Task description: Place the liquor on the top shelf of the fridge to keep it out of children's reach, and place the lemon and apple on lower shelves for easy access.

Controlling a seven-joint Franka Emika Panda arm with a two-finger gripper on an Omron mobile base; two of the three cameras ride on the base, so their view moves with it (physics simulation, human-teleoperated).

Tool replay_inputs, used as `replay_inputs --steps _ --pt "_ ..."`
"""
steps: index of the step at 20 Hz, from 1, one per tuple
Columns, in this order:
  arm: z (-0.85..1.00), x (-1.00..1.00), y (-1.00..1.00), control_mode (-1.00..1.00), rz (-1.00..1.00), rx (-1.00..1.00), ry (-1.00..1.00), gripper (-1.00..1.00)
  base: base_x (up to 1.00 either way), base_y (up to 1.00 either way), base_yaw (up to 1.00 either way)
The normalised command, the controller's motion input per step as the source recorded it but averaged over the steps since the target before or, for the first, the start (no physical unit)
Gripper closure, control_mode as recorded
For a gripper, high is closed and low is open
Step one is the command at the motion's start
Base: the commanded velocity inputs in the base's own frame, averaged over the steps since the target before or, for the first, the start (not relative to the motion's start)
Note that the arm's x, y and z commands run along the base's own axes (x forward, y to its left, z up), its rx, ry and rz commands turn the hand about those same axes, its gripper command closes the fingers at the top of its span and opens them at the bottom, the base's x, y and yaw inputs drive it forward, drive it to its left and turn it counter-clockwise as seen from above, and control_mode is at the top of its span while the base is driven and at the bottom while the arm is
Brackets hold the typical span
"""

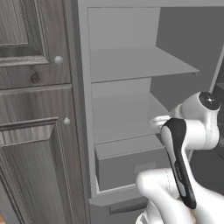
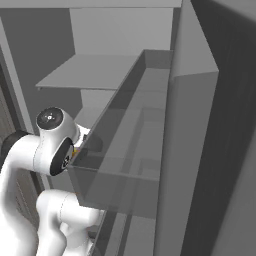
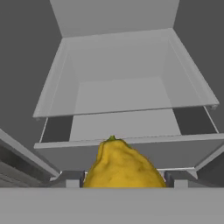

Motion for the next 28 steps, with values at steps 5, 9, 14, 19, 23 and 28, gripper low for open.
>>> replay_inputs --steps 5,9,14,19,23,28 --pt "-0.37 0.39 0.01 -1.0 0.0 0.0 0.0 1.0 0.0 0.0 0.0" --pt "-0.3 0.41 0.0 -1.0 0.0 0.0 0.0 1.0 0.0 0.0 0.0" --pt "-0.16 0.39 0.0 -1.0 0.0 0.0 0.0 1.0 0.0 0.0 0.0" --pt "-0.09 0.35 0.0 -1.0 0.0 0.0 0.0 1.0 0.0 0.0 0.0" --pt "-0.09 0.32 0.0 -1.0 0.0 0.0 0.0 1.0 0.0 0.0 0.0" --pt "-0.12 0.34 0.0 -1.0 0.0 0.0 0.0 1.0 0.0 0.0 0.0"
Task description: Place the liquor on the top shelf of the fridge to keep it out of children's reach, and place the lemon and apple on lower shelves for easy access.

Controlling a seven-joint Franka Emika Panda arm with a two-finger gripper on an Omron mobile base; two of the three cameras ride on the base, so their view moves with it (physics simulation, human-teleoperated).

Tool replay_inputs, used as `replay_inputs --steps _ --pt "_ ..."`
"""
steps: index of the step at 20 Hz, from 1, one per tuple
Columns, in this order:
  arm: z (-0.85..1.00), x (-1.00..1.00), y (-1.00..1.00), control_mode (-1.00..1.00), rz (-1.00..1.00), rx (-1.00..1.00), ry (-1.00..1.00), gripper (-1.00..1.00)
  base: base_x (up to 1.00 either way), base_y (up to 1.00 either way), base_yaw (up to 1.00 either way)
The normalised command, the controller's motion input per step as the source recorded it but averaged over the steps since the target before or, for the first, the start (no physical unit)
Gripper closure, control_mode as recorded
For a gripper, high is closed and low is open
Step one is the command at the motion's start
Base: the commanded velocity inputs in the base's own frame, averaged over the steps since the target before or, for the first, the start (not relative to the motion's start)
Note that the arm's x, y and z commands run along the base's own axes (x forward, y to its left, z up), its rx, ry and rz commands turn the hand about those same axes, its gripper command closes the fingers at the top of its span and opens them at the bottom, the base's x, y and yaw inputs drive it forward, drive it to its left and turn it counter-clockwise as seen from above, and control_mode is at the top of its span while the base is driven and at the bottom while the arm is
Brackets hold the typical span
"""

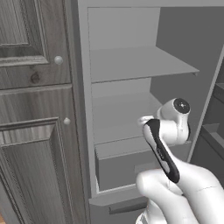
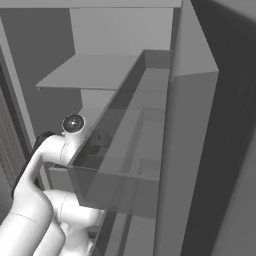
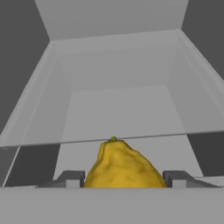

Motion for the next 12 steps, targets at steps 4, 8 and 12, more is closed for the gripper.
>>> replay_inputs --steps 4,8,12 --pt "-0.19 0.34 0.0 -1.0 0.0 0.0 0.0 1.0 0.0 0.0 0.0" --pt "-0.22 0.33 0.0 -1.0 0.0 0.0 0.0 1.0 0.0 0.0 0.0" --pt "-0.26 0.34 0.0 -1.0 0.0 0.0 0.0 1.0 0.0 0.0 0.0"
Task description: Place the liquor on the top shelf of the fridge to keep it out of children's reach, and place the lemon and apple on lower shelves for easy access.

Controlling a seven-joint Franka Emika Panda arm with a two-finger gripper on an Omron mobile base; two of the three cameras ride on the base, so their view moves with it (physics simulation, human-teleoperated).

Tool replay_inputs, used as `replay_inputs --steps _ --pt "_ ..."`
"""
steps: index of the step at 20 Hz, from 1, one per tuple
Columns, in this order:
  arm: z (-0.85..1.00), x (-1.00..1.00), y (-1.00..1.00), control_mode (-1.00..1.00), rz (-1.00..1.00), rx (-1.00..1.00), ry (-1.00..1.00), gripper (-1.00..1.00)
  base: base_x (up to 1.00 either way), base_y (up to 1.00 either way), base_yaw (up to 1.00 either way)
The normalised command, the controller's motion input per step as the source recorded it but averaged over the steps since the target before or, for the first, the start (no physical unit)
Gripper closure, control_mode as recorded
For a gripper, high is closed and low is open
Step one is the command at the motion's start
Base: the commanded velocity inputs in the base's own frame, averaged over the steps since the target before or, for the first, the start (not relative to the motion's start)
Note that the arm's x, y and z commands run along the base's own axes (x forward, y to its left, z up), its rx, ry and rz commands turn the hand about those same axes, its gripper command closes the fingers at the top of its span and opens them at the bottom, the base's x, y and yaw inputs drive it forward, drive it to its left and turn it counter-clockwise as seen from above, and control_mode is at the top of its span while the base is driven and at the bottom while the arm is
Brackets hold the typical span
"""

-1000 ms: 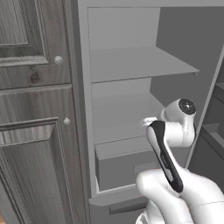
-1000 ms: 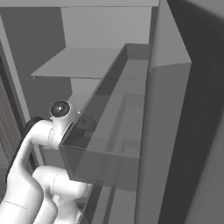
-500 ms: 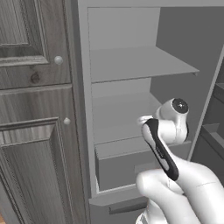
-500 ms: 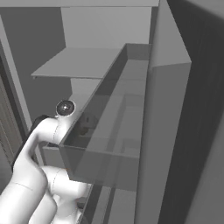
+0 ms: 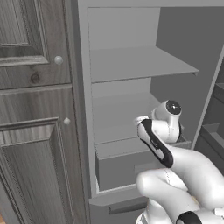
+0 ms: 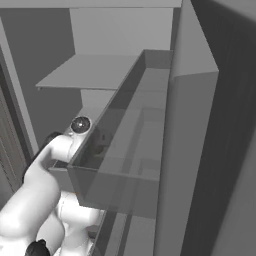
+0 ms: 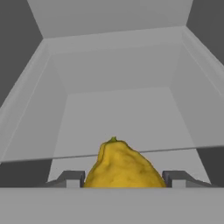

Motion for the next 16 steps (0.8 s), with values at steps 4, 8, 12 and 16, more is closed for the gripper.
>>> replay_inputs --steps 4,8,12,16 --pt "-0.27 0.31 0.0 -1.0 0.0 0.0 0.0 1.0 0.0 0.0 0.0" --pt "-0.29 0.32 0.0 -1.0 0.0 0.0 0.0 1.0 0.0 0.0 0.0" --pt "-0.25 0.34 0.0 -1.0 0.0 0.0 0.0 1.0 0.0 0.0 0.0" --pt "-0.23 0.35 0.0 -1.0 0.0 0.0 0.0 1.0 0.0 0.0 0.0"
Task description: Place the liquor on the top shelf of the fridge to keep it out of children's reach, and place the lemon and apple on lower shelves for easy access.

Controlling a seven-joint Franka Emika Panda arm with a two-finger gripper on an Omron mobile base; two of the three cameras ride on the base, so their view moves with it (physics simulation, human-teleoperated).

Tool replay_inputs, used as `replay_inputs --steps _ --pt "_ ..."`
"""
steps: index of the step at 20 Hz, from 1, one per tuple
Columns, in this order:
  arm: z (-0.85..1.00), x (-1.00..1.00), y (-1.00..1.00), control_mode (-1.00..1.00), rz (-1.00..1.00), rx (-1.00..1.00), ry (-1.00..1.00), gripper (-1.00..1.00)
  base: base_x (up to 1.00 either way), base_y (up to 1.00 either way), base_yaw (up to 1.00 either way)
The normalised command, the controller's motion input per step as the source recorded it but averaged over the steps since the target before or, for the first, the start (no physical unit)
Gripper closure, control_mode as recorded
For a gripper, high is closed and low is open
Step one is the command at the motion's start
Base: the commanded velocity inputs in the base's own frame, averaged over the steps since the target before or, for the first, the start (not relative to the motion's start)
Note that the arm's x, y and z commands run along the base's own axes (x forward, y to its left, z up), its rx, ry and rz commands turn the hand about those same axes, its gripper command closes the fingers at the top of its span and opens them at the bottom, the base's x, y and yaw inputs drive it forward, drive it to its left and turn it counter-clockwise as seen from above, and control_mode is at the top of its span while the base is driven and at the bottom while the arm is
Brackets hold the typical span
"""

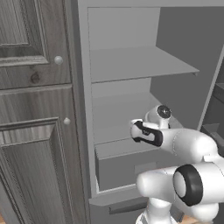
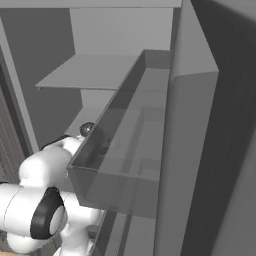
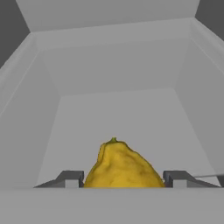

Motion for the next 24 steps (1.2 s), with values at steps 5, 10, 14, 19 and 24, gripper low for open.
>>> replay_inputs --steps 5,10,14,19,24 --pt "-0.21 0.36 0.0 -1.0 0.0 0.0 0.0 1.0 0.0 0.0 0.0" --pt "-0.21 0.37 0.0 -1.0 0.0 0.0 0.0 1.0 0.0 0.0 0.0" --pt "-0.21 0.37 0.0 -1.0 0.0 0.0 0.0 1.0 0.0 0.0 0.0" --pt "-0.21 0.36 0.0 -1.0 0.0 0.0 0.0 1.0 0.0 0.0 0.0" --pt "-0.24 0.34 0.0 -1.0 0.0 0.0 0.0 1.0 0.0 0.0 0.0"
